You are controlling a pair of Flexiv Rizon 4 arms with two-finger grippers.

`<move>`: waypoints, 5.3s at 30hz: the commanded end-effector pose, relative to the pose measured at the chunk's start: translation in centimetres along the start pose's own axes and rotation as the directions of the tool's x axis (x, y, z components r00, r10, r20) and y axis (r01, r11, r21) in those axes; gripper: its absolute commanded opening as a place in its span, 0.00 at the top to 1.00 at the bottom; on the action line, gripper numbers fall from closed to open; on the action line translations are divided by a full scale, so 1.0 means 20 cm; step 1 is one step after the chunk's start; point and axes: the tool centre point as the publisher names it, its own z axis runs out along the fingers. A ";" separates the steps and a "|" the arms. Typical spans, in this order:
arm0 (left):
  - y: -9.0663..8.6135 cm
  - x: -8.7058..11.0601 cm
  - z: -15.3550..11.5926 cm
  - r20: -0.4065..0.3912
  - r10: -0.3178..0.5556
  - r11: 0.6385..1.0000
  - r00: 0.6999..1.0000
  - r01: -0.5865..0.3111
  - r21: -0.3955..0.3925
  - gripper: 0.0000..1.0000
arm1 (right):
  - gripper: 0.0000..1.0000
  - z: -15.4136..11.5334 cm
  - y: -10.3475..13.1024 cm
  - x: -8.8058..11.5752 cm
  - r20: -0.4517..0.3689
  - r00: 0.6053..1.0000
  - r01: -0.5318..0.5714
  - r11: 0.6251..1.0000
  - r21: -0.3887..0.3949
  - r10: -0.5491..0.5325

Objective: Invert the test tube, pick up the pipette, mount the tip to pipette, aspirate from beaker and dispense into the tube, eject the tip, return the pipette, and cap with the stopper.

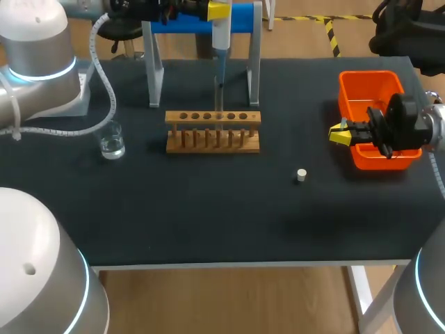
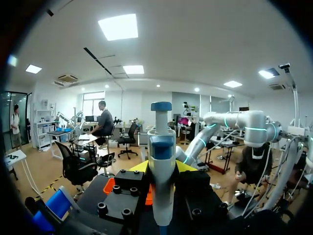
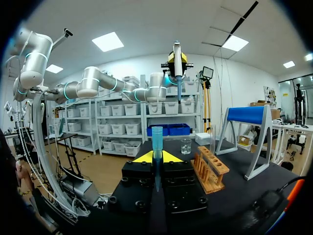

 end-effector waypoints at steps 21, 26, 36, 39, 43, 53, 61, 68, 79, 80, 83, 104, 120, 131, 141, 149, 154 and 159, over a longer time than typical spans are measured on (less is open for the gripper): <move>-0.01 0.06 0.03 0.057 0.025 1.000 0.998 -0.025 0.010 1.00 | 1.00 0.00 0.00 0.00 0.001 1.000 0.001 1.000 0.001 -0.001; -0.01 0.07 0.03 0.061 0.034 0.999 0.998 -0.035 0.009 1.00 | 1.00 0.00 0.00 0.00 0.001 1.000 0.001 1.000 0.001 -0.001; -0.01 0.08 0.05 0.072 0.044 0.999 0.996 -0.044 -0.008 1.00 | 1.00 0.00 0.00 0.00 0.001 1.000 0.001 1.000 0.001 -0.001; -0.01 0.08 0.05 0.073 0.049 0.999 0.996 -0.049 -0.006 1.00 | 1.00 0.00 0.00 0.00 0.001 1.000 0.001 1.000 0.001 -0.001; -0.01 0.08 0.05 0.079 0.054 0.999 0.995 -0.054 -0.005 1.00 | 1.00 0.00 0.00 0.00 0.001 1.000 0.001 1.000 0.001 -0.001; -0.01 0.08 0.05 0.083 0.054 0.999 0.995 -0.054 0.003 1.00 | 1.00 0.00 0.00 0.00 0.001 1.000 0.001 1.000 0.001 -0.001; 0.00 0.08 0.05 0.081 0.053 0.999 0.995 -0.054 0.008 1.00 | 1.00 0.00 0.00 0.00 0.001 1.000 0.001 1.000 0.001 -0.001; 0.00 0.09 0.05 0.082 0.054 0.998 0.995 -0.055 0.012 1.00 | 1.00 0.00 0.00 0.00 0.001 1.000 0.001 1.000 0.001 -0.001; 0.00 0.09 0.05 0.082 0.054 0.998 0.995 -0.055 0.012 1.00 | 1.00 0.00 0.00 0.00 0.001 1.000 0.001 1.000 0.001 -0.001; 0.00 0.09 0.05 0.082 0.054 0.998 0.995 -0.055 0.012 1.00 | 1.00 0.00 0.00 0.00 0.001 1.000 0.001 1.000 0.001 -0.001; 0.00 0.09 0.05 0.082 0.054 0.998 0.995 -0.055 0.012 1.00 | 1.00 0.00 0.00 0.00 0.001 1.000 0.001 1.000 0.001 -0.001; 0.00 0.09 0.05 0.082 0.054 0.998 0.995 -0.055 0.012 1.00 | 1.00 0.07 0.03 -0.01 -0.008 1.000 0.003 1.000 -0.004 -0.003; 0.00 0.09 0.05 0.082 0.054 0.998 0.995 -0.055 0.012 1.00 | 1.00 0.36 0.08 -0.08 -0.045 0.999 0.013 1.000 0.009 -0.012; 0.00 0.09 0.05 0.082 0.054 0.998 0.995 -0.055 0.012 1.00 | 1.00 0.59 0.11 -0.12 -0.064 0.998 0.023 0.999 0.023 -0.022; 0.00 0.09 0.05 0.082 0.054 0.998 0.995 -0.055 0.012 1.00 | 1.00 0.72 0.10 -0.15 -0.075 0.997 0.030 0.999 0.033 -0.027; 0.00 0.09 0.05 0.082 0.054 0.998 0.995 -0.055 0.012 1.00 | 1.00 0.82 0.09 -0.16 -0.082 0.996 0.036 0.999 0.029 -0.034; 0.00 0.09 0.05 0.082 0.054 0.998 0.995 -0.055 0.012 1.00 | 1.00 0.88 0.09 -0.19 -0.083 0.996 0.042 0.999 0.022 -0.040; 0.00 0.09 0.05 0.082 0.054 0.998 0.995 -0.055 0.012 1.00 | 1.00 0.94 0.10 -0.22 -0.086 0.995 0.049 0.999 0.017 -0.048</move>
